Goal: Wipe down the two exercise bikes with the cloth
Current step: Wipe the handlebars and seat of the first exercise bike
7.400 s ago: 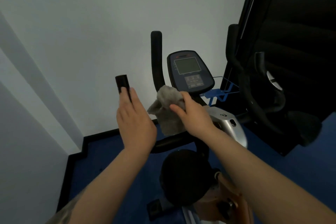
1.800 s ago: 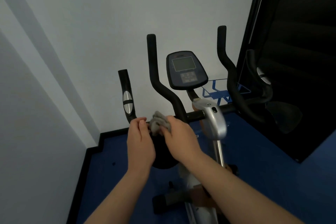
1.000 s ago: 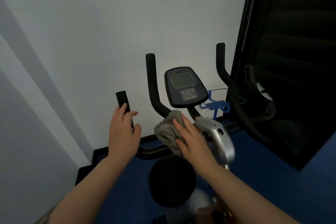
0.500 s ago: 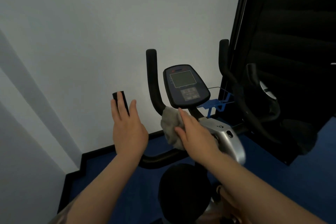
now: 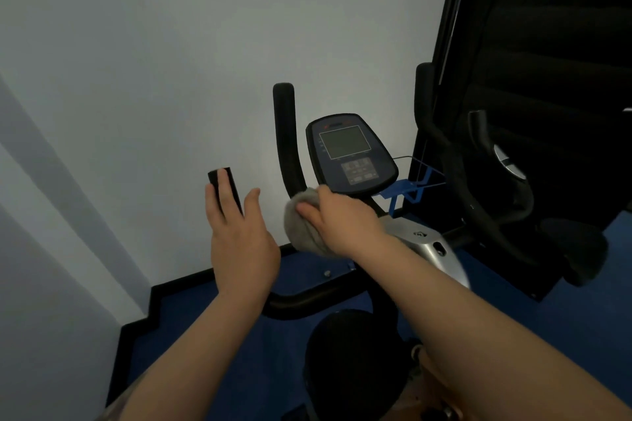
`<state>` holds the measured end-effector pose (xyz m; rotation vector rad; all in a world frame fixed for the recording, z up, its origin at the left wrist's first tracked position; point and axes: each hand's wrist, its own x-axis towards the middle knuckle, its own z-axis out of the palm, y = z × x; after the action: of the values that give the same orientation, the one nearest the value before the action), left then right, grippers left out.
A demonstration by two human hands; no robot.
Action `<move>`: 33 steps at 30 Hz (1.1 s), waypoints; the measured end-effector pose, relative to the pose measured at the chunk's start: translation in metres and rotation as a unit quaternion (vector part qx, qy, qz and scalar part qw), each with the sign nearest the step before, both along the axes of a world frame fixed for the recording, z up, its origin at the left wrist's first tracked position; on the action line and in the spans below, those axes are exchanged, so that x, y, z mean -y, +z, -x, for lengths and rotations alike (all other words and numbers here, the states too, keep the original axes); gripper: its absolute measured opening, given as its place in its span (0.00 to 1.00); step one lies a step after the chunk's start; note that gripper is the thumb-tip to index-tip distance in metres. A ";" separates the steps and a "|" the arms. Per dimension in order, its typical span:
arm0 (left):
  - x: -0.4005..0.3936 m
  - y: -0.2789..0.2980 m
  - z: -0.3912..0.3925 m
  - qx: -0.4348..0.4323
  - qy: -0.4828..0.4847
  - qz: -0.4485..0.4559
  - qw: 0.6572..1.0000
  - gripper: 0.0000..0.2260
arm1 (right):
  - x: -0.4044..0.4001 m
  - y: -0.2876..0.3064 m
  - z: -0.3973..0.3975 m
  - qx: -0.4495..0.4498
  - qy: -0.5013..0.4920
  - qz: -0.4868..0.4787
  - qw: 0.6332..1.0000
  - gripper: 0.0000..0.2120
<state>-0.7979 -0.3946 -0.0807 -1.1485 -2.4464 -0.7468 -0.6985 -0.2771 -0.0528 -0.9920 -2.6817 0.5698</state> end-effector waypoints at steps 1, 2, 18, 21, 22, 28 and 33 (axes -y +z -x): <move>0.000 0.000 0.000 -0.001 0.000 0.000 1.000 0.28 | -0.001 0.002 0.010 0.000 0.001 -0.007 1.000 0.22; 0.001 -0.001 0.000 -0.001 0.001 0.002 1.000 0.28 | -0.001 0.003 0.014 -0.006 0.000 -0.011 1.000 0.22; 0.008 0.001 0.000 -0.042 -0.070 -0.008 0.997 0.08 | 0.002 -0.002 -0.018 -0.028 0.028 -0.028 0.999 0.18; 0.007 0.003 -0.002 -0.044 -0.071 0.009 0.996 0.09 | 0.007 -0.024 -0.063 -0.073 0.024 0.021 0.997 0.17; 0.007 0.004 -0.002 -0.040 -0.074 0.005 0.996 0.08 | 0.007 -0.026 -0.067 -0.070 0.022 0.022 0.997 0.18; 0.007 0.003 -0.002 -0.052 -0.058 0.018 0.997 0.07 | -0.010 -0.003 -0.033 -0.013 0.046 0.117 0.992 0.19; 0.007 0.001 -0.003 -0.063 -0.053 0.041 0.996 0.07 | 0.031 -0.033 -0.085 -0.111 0.037 0.040 0.992 0.32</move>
<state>-0.7954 -0.4016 -0.0796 -1.3240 -2.3452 -0.5881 -0.6134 -0.3083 -0.0862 -0.7996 -2.5238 0.7613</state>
